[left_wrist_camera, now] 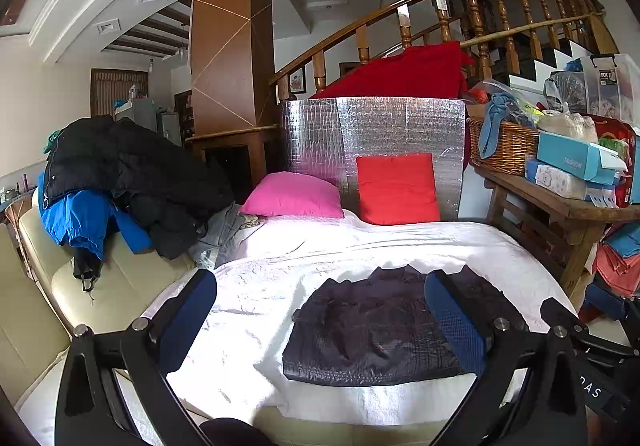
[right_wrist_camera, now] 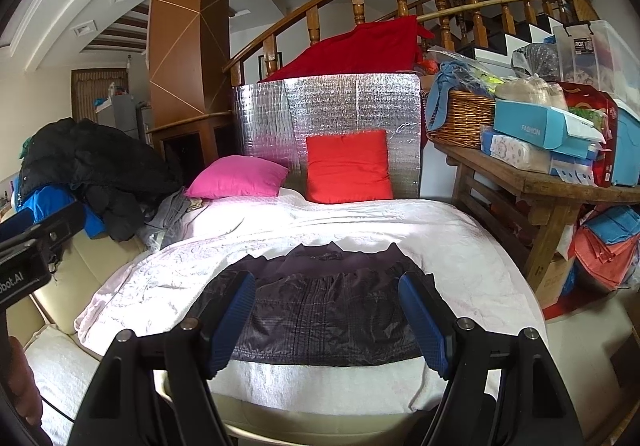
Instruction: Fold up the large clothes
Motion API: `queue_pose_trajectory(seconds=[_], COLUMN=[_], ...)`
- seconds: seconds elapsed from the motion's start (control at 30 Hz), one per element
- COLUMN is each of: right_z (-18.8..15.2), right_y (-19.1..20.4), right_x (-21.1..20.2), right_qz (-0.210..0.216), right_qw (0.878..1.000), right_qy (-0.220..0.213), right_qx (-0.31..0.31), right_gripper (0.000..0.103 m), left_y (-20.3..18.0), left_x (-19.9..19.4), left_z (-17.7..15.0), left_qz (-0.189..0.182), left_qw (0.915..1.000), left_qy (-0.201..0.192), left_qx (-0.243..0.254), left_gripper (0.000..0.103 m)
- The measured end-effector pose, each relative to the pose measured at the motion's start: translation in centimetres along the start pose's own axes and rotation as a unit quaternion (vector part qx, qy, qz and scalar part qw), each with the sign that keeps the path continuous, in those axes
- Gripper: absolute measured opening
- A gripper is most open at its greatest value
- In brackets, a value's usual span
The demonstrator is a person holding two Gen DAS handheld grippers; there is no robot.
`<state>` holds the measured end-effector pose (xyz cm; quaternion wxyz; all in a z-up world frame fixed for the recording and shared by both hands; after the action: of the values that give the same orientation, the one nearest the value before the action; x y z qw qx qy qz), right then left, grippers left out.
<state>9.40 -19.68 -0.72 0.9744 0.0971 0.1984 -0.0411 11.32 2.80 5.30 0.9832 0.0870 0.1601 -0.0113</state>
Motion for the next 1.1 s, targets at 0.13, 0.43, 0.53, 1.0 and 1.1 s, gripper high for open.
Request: queue_pose_trajectory(seconds=[0.13,0.43,0.53,1.0,1.1], right_z=[0.0,0.4,0.4,0.4,0.2], right_y=[0.3,0.9,1.0,1.8,1.9], right_x=[0.2,0.5,0.6,1.5,1.9], right_qz=[0.001,0.003,0.001,-0.001,-0.002], right_qw=[1.000,1.000,1.000,1.000,1.000], right_qy=[0.001,-0.001,-0.001,0.004,0.008], right_qx=[-0.004,-0.011,-0.013,-0.020,-0.022], right_gripper=[0.078,0.078,0.078,0.078,0.078], left_y=[0.2,0.7,0.9,1.6,1.7], left_x=[0.1,0.6,0.6,1.5,1.9], left_z=[0.0,-0.2,-0.3,-0.9,-1.0], left_qz=[0.002,0.003,0.006,0.010,0.013], left_qw=[1.0000,0.9999,0.9999,0.9997,0.9995], left_qy=[0.001,0.009,0.009,0.017,0.022], left_qx=[-0.002,-0.006,-0.008,-0.017,-0.018], left_gripper=[0.103,0.103,0.103,0.103,0.103])
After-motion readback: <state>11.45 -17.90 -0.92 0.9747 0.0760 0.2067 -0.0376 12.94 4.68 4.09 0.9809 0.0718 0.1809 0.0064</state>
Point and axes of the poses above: each gripper's, at about its wrist camera, not at the fingertips, and x roughly the way its jaws point, y to its left, z to its top, the point moved 9 cm from there along x, roughly the way its jaws point, and after that the axes turned 6 degrees about x, right-handed, at the moved point
